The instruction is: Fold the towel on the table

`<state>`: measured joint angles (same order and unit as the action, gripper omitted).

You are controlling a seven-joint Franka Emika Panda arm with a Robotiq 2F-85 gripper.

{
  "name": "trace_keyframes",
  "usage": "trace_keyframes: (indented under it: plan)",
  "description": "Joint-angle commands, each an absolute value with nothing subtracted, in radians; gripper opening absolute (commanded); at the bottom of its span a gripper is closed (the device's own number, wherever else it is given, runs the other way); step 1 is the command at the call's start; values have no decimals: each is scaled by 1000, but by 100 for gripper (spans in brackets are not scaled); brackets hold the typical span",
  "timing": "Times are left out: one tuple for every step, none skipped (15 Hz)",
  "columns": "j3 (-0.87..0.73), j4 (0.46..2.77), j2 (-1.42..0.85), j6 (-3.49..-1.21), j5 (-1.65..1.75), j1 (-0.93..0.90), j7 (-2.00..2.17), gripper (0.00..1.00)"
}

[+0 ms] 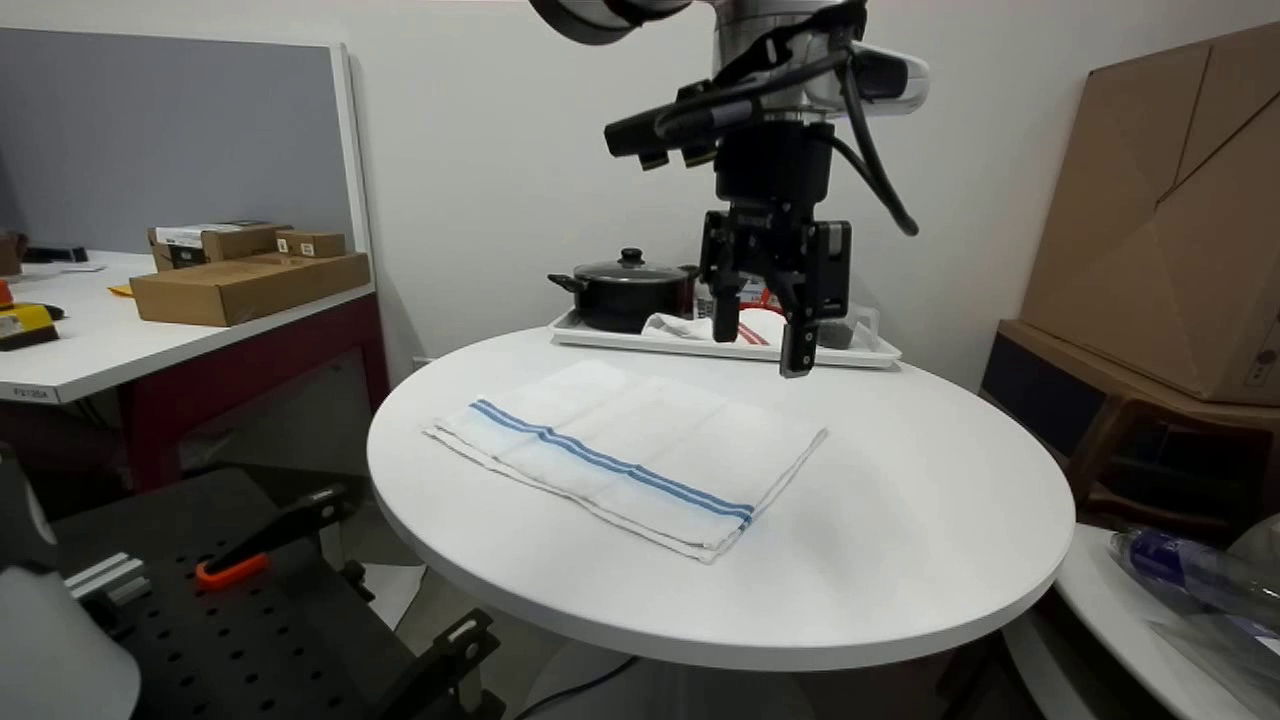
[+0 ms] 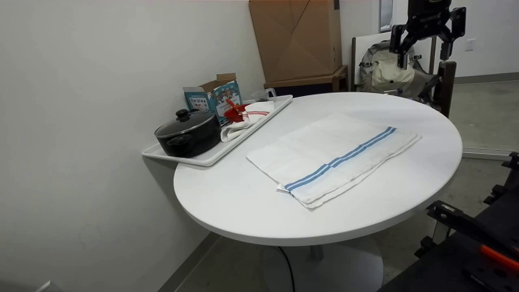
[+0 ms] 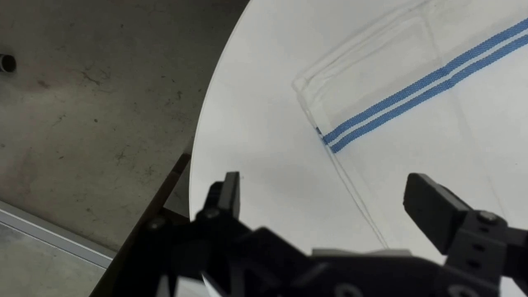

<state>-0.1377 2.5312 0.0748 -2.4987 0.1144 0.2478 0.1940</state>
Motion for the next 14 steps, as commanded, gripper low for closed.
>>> trace_keyframes:
  plan:
    - [-166, 2499, -19, -2562, 111, 238, 177, 100]
    - [-170, 2493, -43, -2577, 108, 236, 173, 100]
    - [-173, 2489, -61, -2587, 103, 234, 170, 100]
    - [-176, 2484, -83, -2601, 96, 232, 166, 100]
    - [-178, 2480, -100, -2611, 95, 231, 166, 100]
    - [-179, 2473, -120, -2621, 87, 230, 159, 100]
    - [-180, 2468, -138, -2627, 84, 228, 156, 100]
    - [-180, 2464, -152, -2632, 80, 227, 152, 100]
    - [-180, 2460, -170, -2638, 76, 227, 149, 100]
    - [-179, 2459, -182, -2640, 72, 226, 149, 100]
    - [-177, 2458, -198, -2643, 58, 226, 149, 100]
    - [-177, 2460, -208, -2644, 48, 225, 158, 100]
    - [-174, 2461, -219, -2645, 28, 225, 157, 100]
    - [-172, 2463, -228, -2646, 6, 226, 158, 100]
